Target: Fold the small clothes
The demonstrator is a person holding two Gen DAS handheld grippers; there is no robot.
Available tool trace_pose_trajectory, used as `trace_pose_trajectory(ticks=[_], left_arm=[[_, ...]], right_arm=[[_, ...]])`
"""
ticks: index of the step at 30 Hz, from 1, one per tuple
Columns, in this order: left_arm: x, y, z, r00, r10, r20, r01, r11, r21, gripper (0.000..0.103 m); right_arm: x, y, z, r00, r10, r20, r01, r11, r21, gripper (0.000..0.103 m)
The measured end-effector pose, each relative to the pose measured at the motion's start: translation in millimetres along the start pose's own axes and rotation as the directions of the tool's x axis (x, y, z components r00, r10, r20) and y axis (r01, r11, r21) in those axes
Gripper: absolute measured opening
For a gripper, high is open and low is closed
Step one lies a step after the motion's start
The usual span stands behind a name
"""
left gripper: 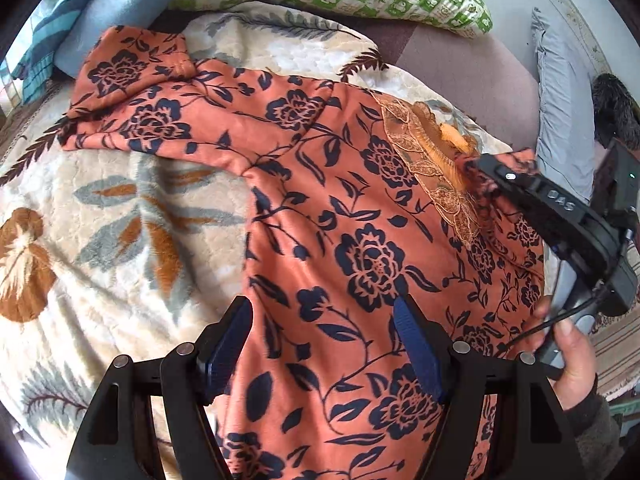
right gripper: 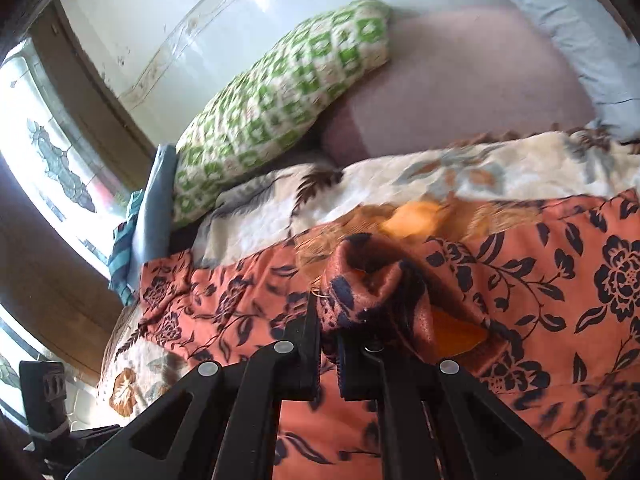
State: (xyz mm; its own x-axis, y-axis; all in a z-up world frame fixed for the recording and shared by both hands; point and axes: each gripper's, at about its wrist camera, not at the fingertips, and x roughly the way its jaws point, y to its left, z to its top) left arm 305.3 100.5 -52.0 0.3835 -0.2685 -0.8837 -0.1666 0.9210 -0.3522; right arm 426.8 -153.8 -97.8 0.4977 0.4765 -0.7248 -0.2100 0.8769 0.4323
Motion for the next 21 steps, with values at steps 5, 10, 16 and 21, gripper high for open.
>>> trace_pose_trajectory(ticks=[5, 10, 16, 21], left_arm=[[-14.0, 25.2, -0.3, 1.0, -0.015, 0.023, 0.017, 0.998, -0.058, 0.072], [1.5, 18.8, 14.9, 0.999, -0.046, 0.027, 0.048, 0.995, -0.087, 0.072], [62.0, -29.7, 46.9, 0.996, -0.081, -0.033, 0.077, 0.992, -0.095, 0.073], [96.7, -66.6, 45.5, 0.984, -0.146, -0.1, 0.138, 0.987, -0.083, 0.072]], right_arm=[[59.6, 52.0, -34.7, 0.972, -0.066, -0.224, 0.036, 0.99, -0.138, 0.031], [-14.0, 15.8, -30.5, 0.995, 0.019, -0.102, -0.024, 0.999, -0.044, 0.045], [-105.3, -148.7, -51.9, 0.996, -0.079, 0.038, 0.057, 0.914, 0.401, 0.066], [-124.1, -248.2, -85.4, 0.994, -0.024, 0.108, -0.058, 0.721, 0.69, 0.064]])
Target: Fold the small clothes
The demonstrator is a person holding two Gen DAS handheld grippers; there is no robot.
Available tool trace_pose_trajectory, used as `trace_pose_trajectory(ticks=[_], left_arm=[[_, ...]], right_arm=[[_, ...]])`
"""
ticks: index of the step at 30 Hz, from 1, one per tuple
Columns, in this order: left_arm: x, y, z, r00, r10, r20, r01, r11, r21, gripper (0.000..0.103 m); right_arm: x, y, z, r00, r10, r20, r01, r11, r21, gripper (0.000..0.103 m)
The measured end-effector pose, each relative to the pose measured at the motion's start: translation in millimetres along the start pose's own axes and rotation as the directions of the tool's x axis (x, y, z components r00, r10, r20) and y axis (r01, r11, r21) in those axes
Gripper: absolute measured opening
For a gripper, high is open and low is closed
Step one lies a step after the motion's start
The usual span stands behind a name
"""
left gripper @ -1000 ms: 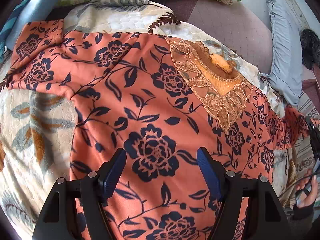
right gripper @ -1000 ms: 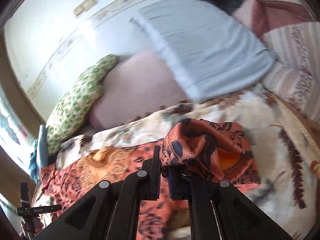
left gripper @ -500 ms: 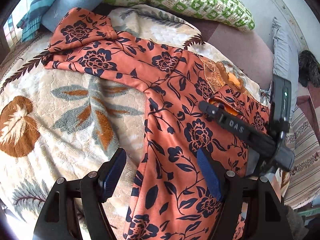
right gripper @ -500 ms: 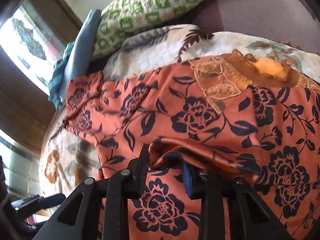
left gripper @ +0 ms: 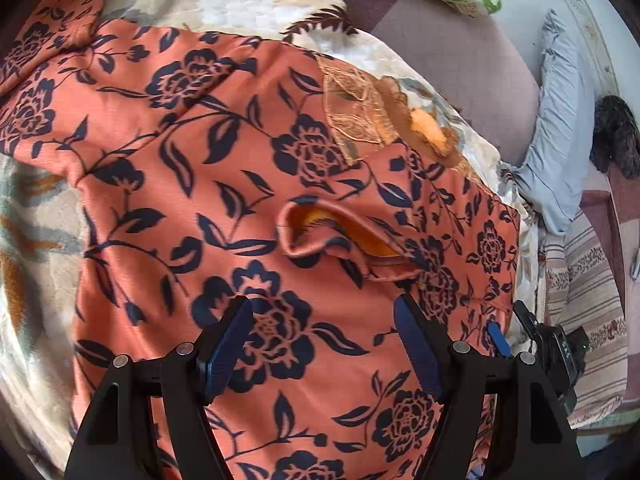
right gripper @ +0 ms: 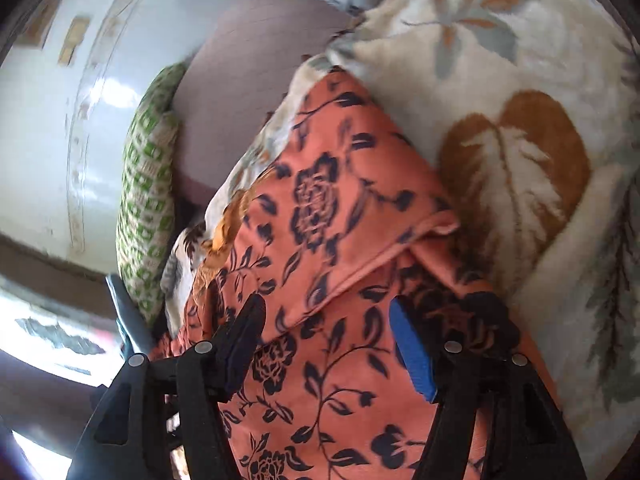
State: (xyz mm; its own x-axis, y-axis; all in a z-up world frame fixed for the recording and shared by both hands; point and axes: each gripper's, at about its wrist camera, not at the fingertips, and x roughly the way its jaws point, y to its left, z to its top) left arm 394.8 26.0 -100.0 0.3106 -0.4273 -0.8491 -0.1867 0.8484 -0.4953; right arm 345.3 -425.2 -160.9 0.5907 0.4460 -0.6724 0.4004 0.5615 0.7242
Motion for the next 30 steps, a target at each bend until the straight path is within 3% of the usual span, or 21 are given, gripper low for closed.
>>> trace_pose_trajectory(ticks=[4, 6, 8, 9, 10, 12, 14, 16, 17, 21, 24, 26, 27, 28, 29, 30], left_arm=[[5.2, -29.8, -8.4, 0.997, -0.068, 0.025, 0.065, 0.991, 0.12, 0.073], [20.5, -41.8, 4.1, 0.999, -0.034, 0.026, 0.03, 0.99, 0.136, 0.071], [36.3, -46.5, 32.5, 0.998, 0.057, 0.032, -0.06, 0.991, 0.116, 0.052], [38.2, -42.0, 50.4, 0.996, 0.085, 0.038, -0.088, 0.993, 0.077, 0.027], [31.3, -29.6, 65.4, 0.996, 0.074, 0.045, -0.074, 0.997, -0.002, 0.025], [9.3, -1.6, 81.9, 0.996, -0.018, 0.085, 0.03, 0.988, -0.148, 0.027], [-10.0, 12.7, 82.8, 0.993, -0.013, 0.118, 0.032, 0.987, -0.16, 0.031], [-20.7, 20.3, 71.9, 0.991, 0.019, 0.131, 0.0, 0.99, -0.142, 0.061], [-23.4, 23.3, 62.9, 0.991, 0.011, 0.133, 0.009, 0.99, -0.142, 0.065], [-5.4, 31.4, 27.1, 0.993, -0.095, 0.07, 0.105, 0.983, -0.153, 0.068], [26.9, 26.1, 25.2, 0.999, -0.033, 0.003, 0.033, 0.99, -0.138, 0.066], [38.7, 17.2, 35.2, 1.0, 0.003, 0.011, -0.002, 0.991, -0.135, 0.065], [39.0, 11.5, 41.4, 1.0, 0.016, 0.024, -0.012, 0.991, -0.134, 0.054], [37.7, 6.4, 46.3, 1.0, 0.011, 0.027, -0.008, 0.991, -0.133, 0.033], [35.7, 3.8, 49.9, 0.999, -0.016, 0.028, 0.019, 0.99, -0.138, 0.025], [31.4, 4.3, 51.5, 0.999, -0.034, 0.039, 0.039, 0.989, -0.146, 0.023]], right_arm=[[4.9, -0.4, 11.1, 1.0, 0.028, 0.005, -0.028, 0.999, -0.019, 0.064], [12.3, 6.3, 10.6, 1.0, 0.007, 0.002, -0.007, 0.999, -0.053, 0.064], [15.0, 8.9, 9.6, 1.0, -0.005, -0.004, 0.005, 0.998, -0.065, 0.064], [15.9, 12.0, 7.7, 1.0, 0.001, -0.008, -0.001, 0.998, -0.067, 0.064], [15.4, 13.1, 5.5, 1.0, 0.015, -0.015, -0.016, 0.998, -0.066, 0.064], [9.8, 11.6, 3.5, 0.999, 0.037, -0.027, -0.038, 0.997, -0.065, 0.065], [7.5, 7.7, 3.1, 0.998, 0.049, -0.026, -0.05, 0.997, -0.054, 0.065], [8.9, 5.7, 2.3, 0.998, 0.054, -0.02, -0.054, 0.998, -0.037, 0.065], [9.6, 4.9, 1.5, 0.998, 0.055, -0.016, -0.056, 0.998, -0.033, 0.065], [14.3, 6.0, -0.1, 0.999, 0.035, 0.013, -0.034, 0.999, -0.019, 0.065], [17.9, 4.6, 3.4, 0.999, 0.012, 0.037, -0.013, 1.0, 0.017, 0.065], [19.2, 3.1, 6.8, 0.998, 0.006, 0.06, -0.009, 0.998, 0.06, 0.065], [20.8, 3.6, 10.0, 0.998, 0.012, 0.06, -0.017, 0.998, 0.068, 0.063], [21.1, 6.5, 13.3, 0.998, 0.013, 0.055, -0.016, 0.998, 0.058, 0.037], [18.9, 12.2, 16.3, 0.998, 0.014, 0.055, -0.016, 1.0, 0.026, 0.007], [11.8, 19.0, 17.2, 0.996, 0.021, 0.086, -0.019, 1.0, -0.02, 0.006]])
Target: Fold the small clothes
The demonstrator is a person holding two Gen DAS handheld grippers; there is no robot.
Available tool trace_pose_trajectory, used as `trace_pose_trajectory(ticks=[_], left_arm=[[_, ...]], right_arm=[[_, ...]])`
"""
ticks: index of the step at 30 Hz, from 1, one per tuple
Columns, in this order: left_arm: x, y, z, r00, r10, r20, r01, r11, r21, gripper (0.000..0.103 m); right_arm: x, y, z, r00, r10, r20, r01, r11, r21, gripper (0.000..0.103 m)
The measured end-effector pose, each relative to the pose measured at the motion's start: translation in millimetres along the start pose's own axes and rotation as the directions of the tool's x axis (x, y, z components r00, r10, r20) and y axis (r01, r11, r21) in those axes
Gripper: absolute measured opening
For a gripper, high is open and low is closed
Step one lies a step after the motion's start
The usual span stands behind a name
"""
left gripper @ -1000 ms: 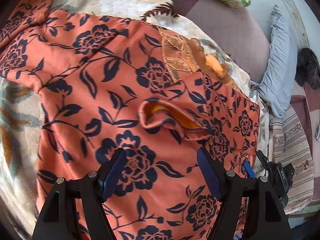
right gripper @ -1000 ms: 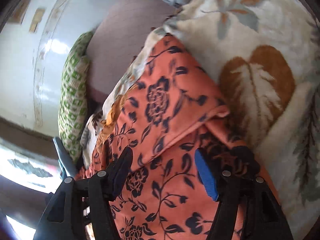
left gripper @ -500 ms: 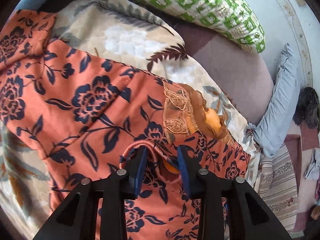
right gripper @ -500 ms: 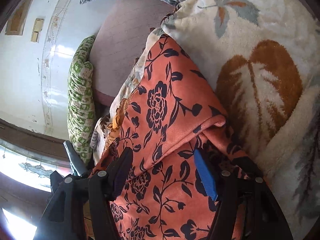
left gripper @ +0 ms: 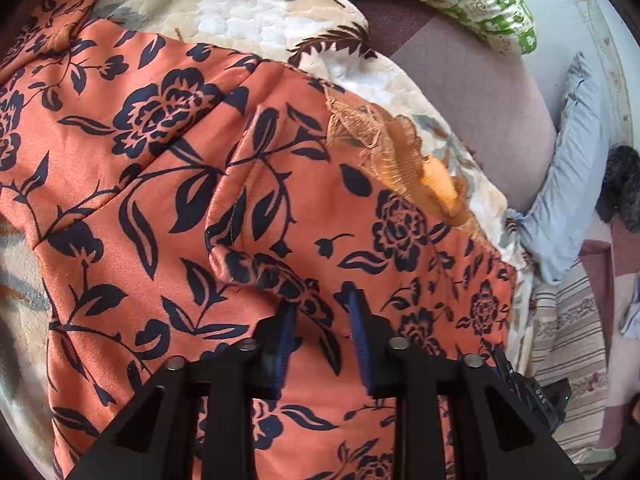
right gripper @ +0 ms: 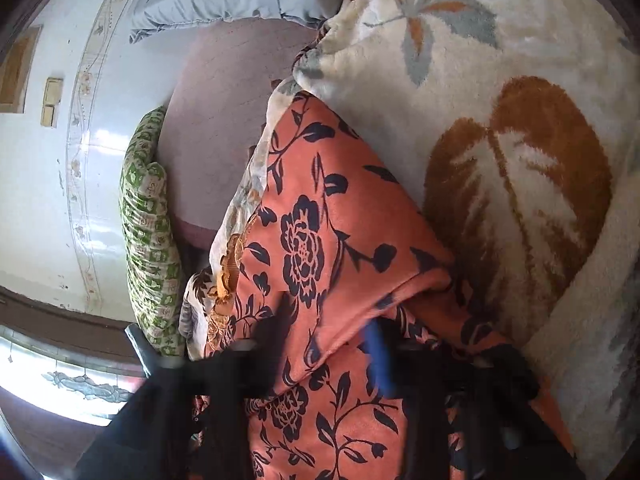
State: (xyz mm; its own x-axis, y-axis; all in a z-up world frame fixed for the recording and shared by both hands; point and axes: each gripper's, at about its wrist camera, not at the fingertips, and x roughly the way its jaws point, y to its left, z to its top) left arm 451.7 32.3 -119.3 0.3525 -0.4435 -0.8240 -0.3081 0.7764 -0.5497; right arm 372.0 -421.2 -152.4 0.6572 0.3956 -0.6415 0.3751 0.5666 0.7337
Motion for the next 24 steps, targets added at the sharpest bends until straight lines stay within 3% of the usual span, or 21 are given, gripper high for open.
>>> trace_pose_trajectory(ticks=[2, 4, 5, 7, 8, 12, 14, 16, 21, 24], left_arm=[[-2.2, 5.0, -0.3, 0.996, 0.083, 0.033, -0.084, 0.996, 0.005, 0.023], [15.9, 15.7, -0.4, 0.987, 0.158, -0.007, -0.158, 0.988, 0.0, 0.021], [16.3, 20.2, -0.9, 0.989, 0.149, 0.0, -0.149, 0.989, -0.009, 0.02], [5.8, 20.2, -1.5, 0.994, 0.112, 0.006, -0.112, 0.994, -0.015, 0.02], [0.4, 20.3, -3.1, 0.995, 0.098, 0.002, -0.098, 0.995, -0.013, 0.02], [-30.8, 33.8, -10.1, 0.997, 0.072, 0.034, -0.071, 0.997, -0.006, 0.025], [-55.3, 50.5, -8.7, 0.995, 0.059, 0.074, -0.057, 0.998, -0.029, 0.03], [-83.2, 75.7, -4.5, 0.993, 0.053, 0.103, -0.047, 0.997, -0.066, 0.043], [-163.6, 164.7, 20.1, 0.973, 0.117, 0.201, -0.079, 0.98, -0.185, 0.052], [-196.4, 209.0, 42.0, 0.963, 0.186, 0.197, -0.143, 0.967, -0.212, 0.053]], right_arm=[[-7.1, 8.7, -0.2, 0.998, -0.044, 0.04, 0.047, 0.995, -0.092, 0.006], [11.1, -4.5, 0.1, 0.986, -0.164, -0.02, 0.161, 0.981, -0.105, 0.006], [21.1, -15.7, -1.4, 0.977, -0.204, -0.066, 0.198, 0.977, -0.085, 0.003], [12.3, -19.2, -4.4, 0.986, -0.16, -0.044, 0.157, 0.986, -0.063, 0.006], [5.1, -14.7, -7.2, 0.986, -0.165, -0.029, 0.163, 0.984, -0.066, 0.014], [-9.1, 12.8, -29.2, 0.989, -0.147, -0.025, 0.143, 0.982, -0.123, 0.027], [-2.8, 35.6, -45.7, 0.988, -0.145, -0.05, 0.134, 0.974, -0.184, 0.032], [11.7, 64.8, -69.3, 0.986, -0.142, -0.092, 0.114, 0.959, -0.261, 0.036], [65.0, 151.4, -146.7, 0.965, -0.134, -0.227, 0.005, 0.87, -0.492, 0.042], [100.1, 203.5, -196.7, 0.942, -0.126, -0.312, -0.088, 0.802, -0.591, 0.046]])
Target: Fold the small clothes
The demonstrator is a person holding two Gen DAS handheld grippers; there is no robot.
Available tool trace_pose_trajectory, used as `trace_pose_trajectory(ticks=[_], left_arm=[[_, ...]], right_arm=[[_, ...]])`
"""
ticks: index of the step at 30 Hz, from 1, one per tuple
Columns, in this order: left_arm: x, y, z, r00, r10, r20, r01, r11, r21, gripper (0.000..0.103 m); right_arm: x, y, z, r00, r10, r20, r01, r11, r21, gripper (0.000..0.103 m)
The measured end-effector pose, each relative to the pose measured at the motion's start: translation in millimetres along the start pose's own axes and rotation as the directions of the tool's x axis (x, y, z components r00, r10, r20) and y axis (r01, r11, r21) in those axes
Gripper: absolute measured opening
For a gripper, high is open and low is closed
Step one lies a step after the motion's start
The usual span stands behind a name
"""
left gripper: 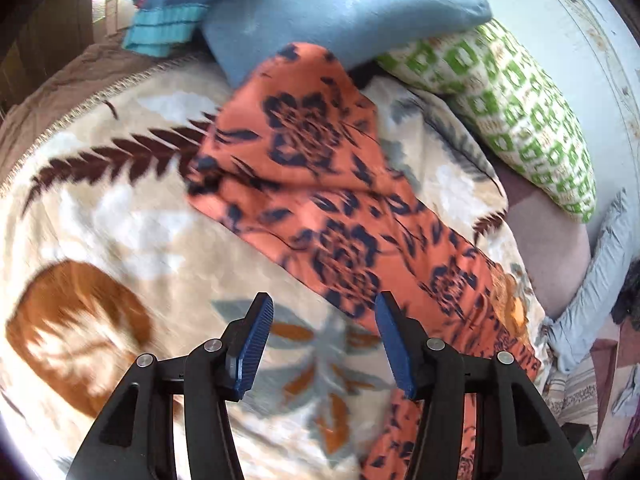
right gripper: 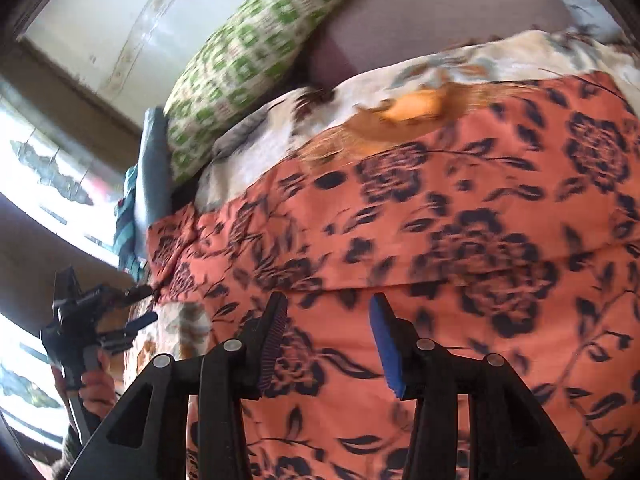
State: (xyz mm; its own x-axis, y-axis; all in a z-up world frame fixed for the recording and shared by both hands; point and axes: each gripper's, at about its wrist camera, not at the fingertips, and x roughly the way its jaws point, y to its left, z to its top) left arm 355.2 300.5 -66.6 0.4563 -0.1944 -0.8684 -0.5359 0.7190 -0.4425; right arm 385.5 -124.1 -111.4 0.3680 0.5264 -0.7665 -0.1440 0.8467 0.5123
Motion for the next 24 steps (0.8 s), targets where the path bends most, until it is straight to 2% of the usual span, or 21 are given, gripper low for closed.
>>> trace_pose_trajectory(ticks=[4, 7, 8, 11, 12, 16, 19, 21, 22, 23, 24], left_arm=[[-15.0, 12.2, 34.2, 1.0, 0.013, -0.021, -0.011, 0.995, 0.098, 0.053], [-19.9, 20.0, 50.4, 1.0, -0.004, -0.009, 0.005, 0.993, 0.117, 0.055], [-20.5, 25.4, 54.0, 1.0, -0.025, -0.01, 0.026, 0.995, 0.099, 0.056], [-8.3, 39.9, 60.2, 0.995, -0.101, -0.023, 0.101, 0.994, 0.032, 0.057], [-6.7, 45.1, 61.7, 0.993, -0.118, -0.02, 0.118, 0.993, 0.015, 0.057], [1.8, 63.7, 70.5, 0.984, -0.175, -0.015, 0.174, 0.982, -0.068, 0.057], [11.4, 74.7, 75.9, 0.977, -0.213, -0.021, 0.209, 0.968, -0.137, 0.057], [17.0, 80.6, 77.9, 0.972, -0.233, -0.022, 0.226, 0.959, -0.17, 0.057], [18.7, 83.5, 78.3, 0.971, -0.239, -0.016, 0.232, 0.955, -0.186, 0.057], [18.5, 86.0, 77.8, 0.968, -0.25, -0.007, 0.244, 0.948, -0.205, 0.057], [19.5, 87.1, 76.7, 0.964, -0.266, 0.003, 0.26, 0.939, -0.225, 0.057]], right_arm=[[46.8, 75.8, 12.4, 0.997, 0.053, -0.057, -0.059, 0.991, -0.12, 0.046], [80.0, 110.4, 35.3, 0.983, 0.158, -0.09, -0.165, 0.983, -0.075, 0.049], [93.0, 118.3, 44.6, 0.977, 0.19, -0.095, -0.196, 0.979, -0.053, 0.055], [132.7, 138.3, 67.2, 0.969, 0.226, -0.099, -0.227, 0.974, 0.001, 0.059], [149.9, 143.9, 73.4, 0.964, 0.234, -0.124, -0.234, 0.972, 0.017, 0.06], [205.9, 152.7, 80.9, 0.971, 0.174, -0.165, -0.165, 0.984, 0.065, 0.06], [237.0, 149.9, 78.5, 0.957, 0.228, -0.179, -0.202, 0.968, 0.149, 0.06], [248.0, 151.5, 77.5, 0.96, 0.232, -0.16, -0.208, 0.966, 0.154, 0.06], [248.1, 153.1, 78.8, 0.962, 0.236, -0.136, -0.216, 0.965, 0.149, 0.054], [246.6, 154.1, 79.8, 0.96, 0.25, -0.123, -0.232, 0.962, 0.144, 0.03], [244.2, 155.1, 80.3, 0.957, 0.263, -0.121, -0.247, 0.96, 0.132, 0.012]])
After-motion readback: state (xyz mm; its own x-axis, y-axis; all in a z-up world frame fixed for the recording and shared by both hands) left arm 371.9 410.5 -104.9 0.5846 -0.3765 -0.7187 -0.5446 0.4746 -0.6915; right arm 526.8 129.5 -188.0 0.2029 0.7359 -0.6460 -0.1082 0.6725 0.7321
